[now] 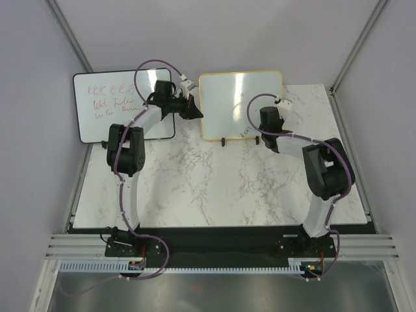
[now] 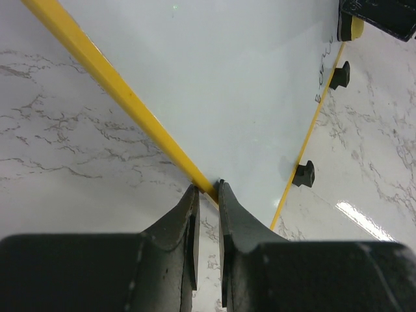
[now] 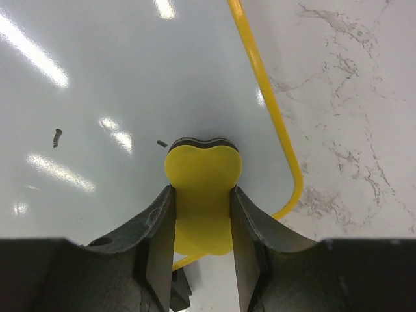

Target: Erase the whiteboard

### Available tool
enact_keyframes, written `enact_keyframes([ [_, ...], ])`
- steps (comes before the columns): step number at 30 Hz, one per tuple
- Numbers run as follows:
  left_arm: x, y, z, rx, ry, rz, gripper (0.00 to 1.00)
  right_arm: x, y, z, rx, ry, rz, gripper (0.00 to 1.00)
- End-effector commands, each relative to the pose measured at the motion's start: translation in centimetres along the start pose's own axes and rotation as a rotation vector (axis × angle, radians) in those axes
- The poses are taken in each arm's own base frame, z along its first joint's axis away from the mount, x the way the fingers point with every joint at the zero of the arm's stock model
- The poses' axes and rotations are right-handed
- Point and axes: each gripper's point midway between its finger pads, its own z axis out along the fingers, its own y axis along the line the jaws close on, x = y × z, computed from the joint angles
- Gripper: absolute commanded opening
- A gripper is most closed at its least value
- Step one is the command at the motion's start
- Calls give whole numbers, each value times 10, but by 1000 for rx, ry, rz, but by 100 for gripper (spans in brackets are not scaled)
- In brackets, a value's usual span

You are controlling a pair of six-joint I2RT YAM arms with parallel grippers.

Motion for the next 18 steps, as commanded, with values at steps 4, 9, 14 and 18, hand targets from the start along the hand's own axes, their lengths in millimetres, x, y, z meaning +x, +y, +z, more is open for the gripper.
enact_keyframes([
  [4,-33,-9,-11,-1,-51,126,2,24,57,-9,-104,42,-44,0],
  [9,-33,-11,-12,3,-52,123,2,49,109,-25,-220,56,-104,0],
  [14,-34,-10,-12,0,-53,125,2,49,131,-37,-348,37,-245,0],
  [18,-32,-10,-11,3,-51,123,2,30,119,-41,-342,-13,-503,0],
])
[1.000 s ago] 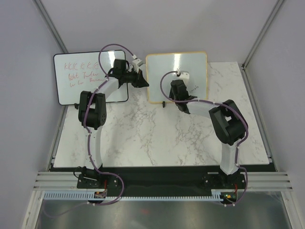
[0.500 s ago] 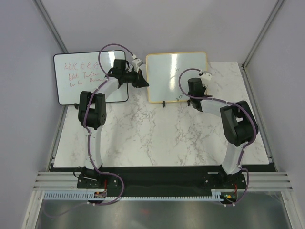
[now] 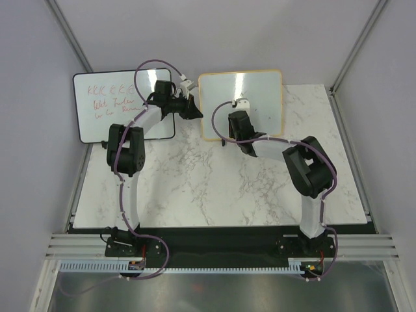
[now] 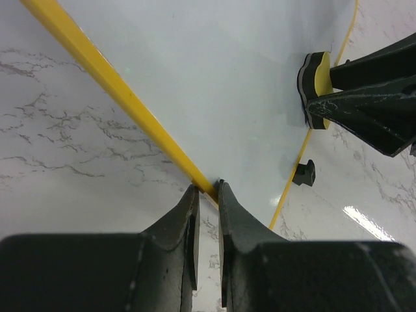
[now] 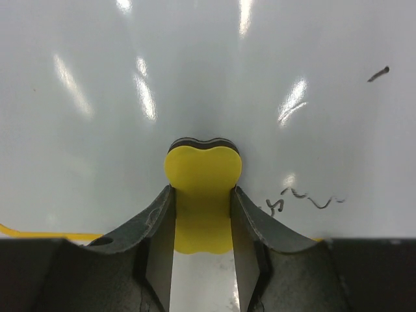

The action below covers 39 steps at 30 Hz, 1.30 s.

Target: Erase the whiteboard

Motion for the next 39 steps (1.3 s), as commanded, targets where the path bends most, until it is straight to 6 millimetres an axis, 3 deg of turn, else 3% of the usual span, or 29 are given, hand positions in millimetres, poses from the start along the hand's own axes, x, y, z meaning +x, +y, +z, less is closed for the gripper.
enact_keyframes([
  [1,-32,-11,-10,9,-52,126,2,-13,-16,-4,-11,17,-261,0],
  [5,-33,-10,-11,9,-53,128,2,-22,-30,-12,-43,40,-586,0],
  [8,-35,-11,-11,9,-56,132,2,-23,-45,-11,-4,87,-709,0],
  [11,-34,-12,-11,11,-56,129,2,-28,-72,-6,55,100,-731,0],
  [14,-34,-12,-11,10,-55,131,2,-32,-87,-4,81,80,-762,0],
  [19,-35,-12,-12,11,-57,134,2,-22,-104,-9,140,144,-1154,0],
  [24,-36,-12,-12,11,-58,134,2,-12,-120,-20,132,248,-1344,0],
  [27,-36,-12,-12,8,-57,138,2,-3,-111,-16,65,272,-1409,0],
  [36,-39,-12,-12,7,-62,138,2,30,-40,-4,-181,288,-1564,0],
  [39,-39,-11,-11,7,-63,137,2,40,-27,-4,-222,288,-1602,0],
])
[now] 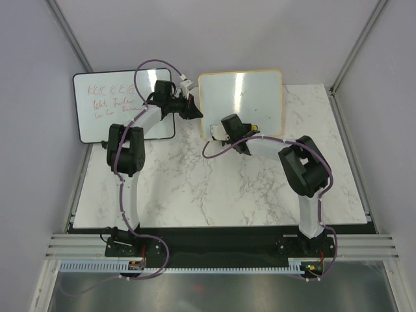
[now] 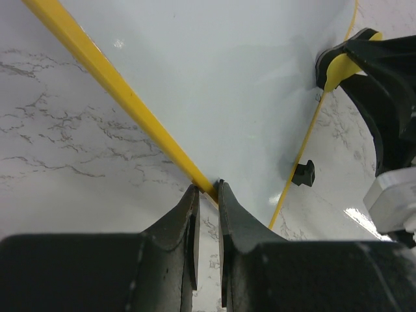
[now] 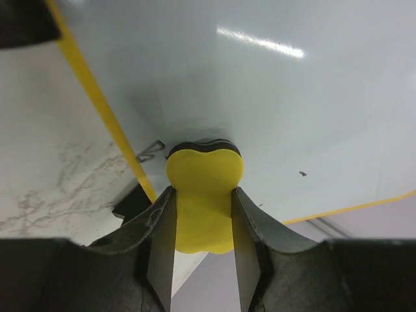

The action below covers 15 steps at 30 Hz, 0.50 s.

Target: Erase the whiteboard

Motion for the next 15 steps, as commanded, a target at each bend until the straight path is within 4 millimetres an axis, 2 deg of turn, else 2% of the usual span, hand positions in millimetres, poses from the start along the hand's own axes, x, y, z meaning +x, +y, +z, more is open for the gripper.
enact_keyframes([
  [1,-40,-11,-11,8,-64,138,2,-26,37,11,-127,-81,-109,0],
  [4,-38,-11,-11,9,-61,134,2,-22,42,8,-137,-72,-124,0],
  [8,-39,-11,-11,8,-63,138,2,8,45,7,-124,9,-146,0],
  [10,-41,-11,-11,8,-65,137,2,31,35,12,-97,74,-110,0],
  [15,-41,-11,-12,6,-66,138,2,58,16,14,-42,164,-100,0],
])
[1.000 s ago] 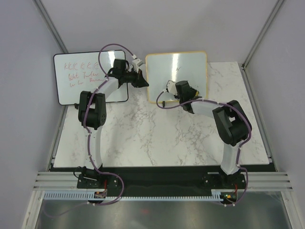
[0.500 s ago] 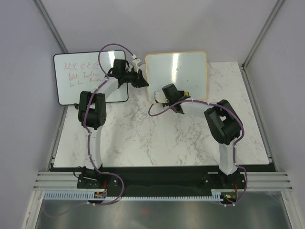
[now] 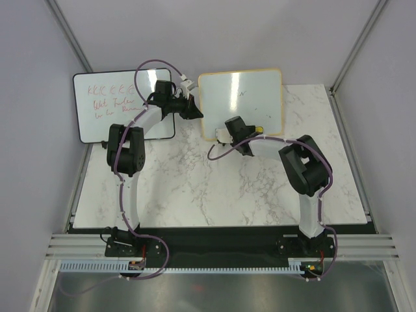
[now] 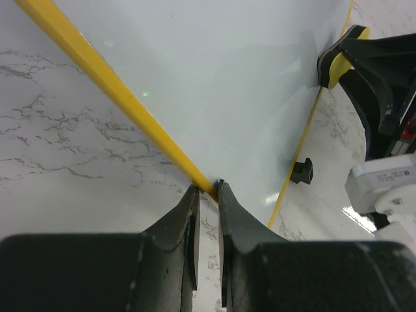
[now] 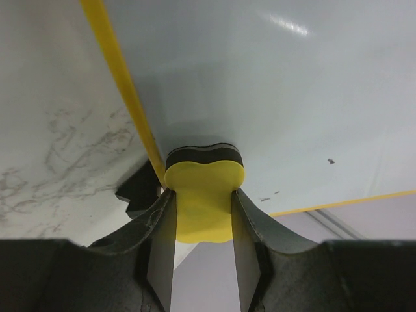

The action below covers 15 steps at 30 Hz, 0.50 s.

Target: Erase the whiteboard

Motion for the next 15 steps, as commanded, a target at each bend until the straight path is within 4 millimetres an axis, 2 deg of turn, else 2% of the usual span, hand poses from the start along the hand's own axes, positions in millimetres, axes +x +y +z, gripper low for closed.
enact_keyframes([
  [1,-41,-11,-12,7,-65,137,2,45,2,10,-4,127,-3,0],
  [5,-43,-11,-12,5,-68,141,2,38,0,11,10,132,-24,0],
  [8,-43,-10,-13,5,-68,140,2,18,3,10,21,105,-46,0],
  [10,-42,-11,-12,6,-68,139,2,-3,4,10,28,47,-51,0],
  [13,-44,-11,-12,7,-70,143,2,-29,-5,7,56,-15,-48,0],
  [15,-42,-10,-12,5,-68,142,2,-38,-8,6,62,-37,-54,0],
])
